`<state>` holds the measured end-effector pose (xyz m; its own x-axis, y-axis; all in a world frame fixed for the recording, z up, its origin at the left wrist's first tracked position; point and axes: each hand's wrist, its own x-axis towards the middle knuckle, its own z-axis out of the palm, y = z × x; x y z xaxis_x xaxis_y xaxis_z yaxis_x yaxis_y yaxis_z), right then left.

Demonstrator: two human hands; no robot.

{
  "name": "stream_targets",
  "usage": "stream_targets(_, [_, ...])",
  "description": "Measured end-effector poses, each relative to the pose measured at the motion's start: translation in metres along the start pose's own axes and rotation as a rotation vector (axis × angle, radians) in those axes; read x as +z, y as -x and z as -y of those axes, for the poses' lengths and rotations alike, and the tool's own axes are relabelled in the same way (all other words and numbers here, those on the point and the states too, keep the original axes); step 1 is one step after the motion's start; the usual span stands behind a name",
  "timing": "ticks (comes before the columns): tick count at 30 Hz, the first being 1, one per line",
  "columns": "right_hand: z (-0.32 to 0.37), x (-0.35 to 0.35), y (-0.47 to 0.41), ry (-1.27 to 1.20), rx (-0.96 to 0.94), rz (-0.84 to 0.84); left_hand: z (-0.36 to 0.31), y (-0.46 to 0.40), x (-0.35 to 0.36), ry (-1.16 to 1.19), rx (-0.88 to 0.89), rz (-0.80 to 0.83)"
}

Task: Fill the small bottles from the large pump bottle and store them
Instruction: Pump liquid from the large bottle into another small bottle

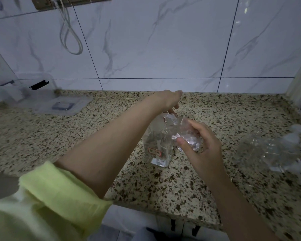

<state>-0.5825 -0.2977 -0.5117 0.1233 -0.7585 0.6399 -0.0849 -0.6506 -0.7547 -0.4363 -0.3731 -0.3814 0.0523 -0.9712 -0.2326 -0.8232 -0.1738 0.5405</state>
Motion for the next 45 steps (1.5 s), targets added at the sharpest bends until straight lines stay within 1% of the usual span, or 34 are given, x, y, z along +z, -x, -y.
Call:
stream_targets(5, [0.000,0.000,0.000,0.003,-0.022,-0.008,0.000,0.000,-0.003,0.042,-0.007,-0.005])
stream_targets(10, [0.001,0.000,0.001,-0.018,-0.016,-0.007,-0.002,0.001,-0.001,-0.010,-0.017,-0.014])
stream_targets(13, [-0.001,-0.001,0.000,-0.009,-0.032,-0.008,0.000,0.001,-0.002,0.047,-0.002,-0.033])
stream_targets(19, [-0.002,-0.001,0.001,-0.011,-0.041,-0.012,-0.003,0.003,0.000,-0.005,-0.013,-0.010])
stream_targets(23, [-0.005,0.000,0.000,0.003,-0.050,0.003,0.000,0.005,-0.002,0.032,-0.018,-0.029])
stream_targets(27, [-0.005,-0.001,0.000,-0.018,-0.064,-0.023,-0.002,0.003,-0.001,-0.017,-0.005,-0.033])
stream_targets(30, [-0.005,0.000,-0.001,0.021,-0.083,-0.018,-0.001,0.003,-0.001,-0.025,-0.008,-0.038])
stream_targets(33, [-0.003,0.002,-0.001,-0.008,-0.065,-0.023,-0.007,0.007,-0.004,-0.064,0.000,-0.021])
stream_targets(38, [-0.002,0.002,-0.001,-0.064,-0.028,-0.024,-0.009,0.009,-0.006,-0.034,-0.005,-0.019])
stream_targets(41, [-0.002,0.001,-0.001,-0.052,-0.035,-0.019,-0.007,0.010,-0.002,-0.044,-0.017,-0.004])
stream_targets(45, [-0.003,0.001,-0.001,-0.010,-0.054,-0.025,-0.007,0.004,-0.003,-0.049,-0.027,-0.035])
